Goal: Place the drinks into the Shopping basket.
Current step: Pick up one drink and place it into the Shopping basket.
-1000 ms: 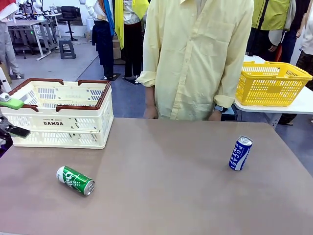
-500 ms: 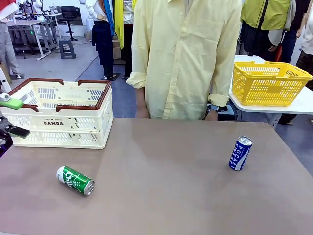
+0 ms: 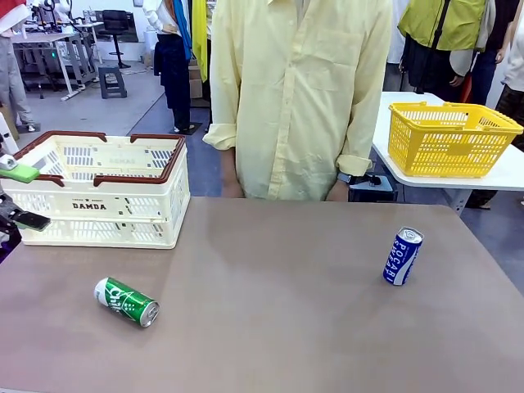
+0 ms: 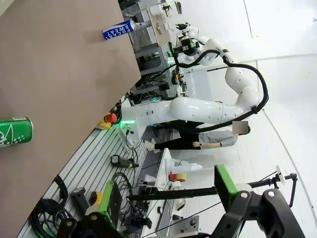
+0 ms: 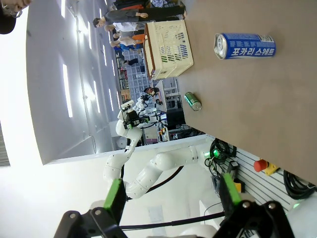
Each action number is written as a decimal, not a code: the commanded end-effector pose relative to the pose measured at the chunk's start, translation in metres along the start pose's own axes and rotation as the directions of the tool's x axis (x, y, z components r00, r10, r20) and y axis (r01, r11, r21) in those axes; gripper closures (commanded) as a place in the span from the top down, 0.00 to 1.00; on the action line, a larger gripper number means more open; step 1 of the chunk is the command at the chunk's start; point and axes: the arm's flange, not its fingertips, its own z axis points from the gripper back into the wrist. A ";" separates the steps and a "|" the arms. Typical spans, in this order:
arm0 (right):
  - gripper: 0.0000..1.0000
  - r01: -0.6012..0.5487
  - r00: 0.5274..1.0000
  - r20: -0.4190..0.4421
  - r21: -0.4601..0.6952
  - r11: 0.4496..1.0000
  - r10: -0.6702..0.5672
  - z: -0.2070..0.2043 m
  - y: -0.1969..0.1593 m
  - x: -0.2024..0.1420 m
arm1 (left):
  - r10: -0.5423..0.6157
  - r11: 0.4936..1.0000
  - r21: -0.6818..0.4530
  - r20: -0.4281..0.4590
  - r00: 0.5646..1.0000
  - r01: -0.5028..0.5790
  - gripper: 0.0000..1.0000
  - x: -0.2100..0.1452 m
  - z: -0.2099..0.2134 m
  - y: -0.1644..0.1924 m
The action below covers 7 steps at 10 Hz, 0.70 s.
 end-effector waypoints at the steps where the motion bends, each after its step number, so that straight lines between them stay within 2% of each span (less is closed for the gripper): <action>1: 1.00 -0.025 1.000 -0.010 0.002 1.000 0.025 0.003 0.000 -0.001 | 0.011 1.000 -0.015 -0.001 1.000 -0.011 1.00 -0.001 0.000 -0.002; 3: 1.00 -0.025 1.000 -0.010 0.002 1.000 0.025 0.003 0.000 -0.001 | -0.050 0.998 0.038 -0.006 0.999 0.050 1.00 0.001 -0.006 -0.009; 4: 1.00 -0.025 1.000 -0.010 0.002 1.000 0.025 0.003 0.000 -0.001 | -0.050 0.994 0.096 -0.056 0.997 0.056 1.00 -0.003 -0.022 -0.022; 5: 1.00 -0.025 1.000 -0.010 0.002 1.000 0.025 0.003 0.000 -0.001 | 0.008 0.975 0.220 -0.123 0.992 0.019 1.00 -0.012 -0.043 -0.037; 7: 1.00 -0.025 1.000 -0.010 0.002 1.000 0.025 0.003 0.000 -0.001 | 0.117 0.865 0.501 -0.262 0.958 0.032 1.00 -0.046 -0.082 -0.064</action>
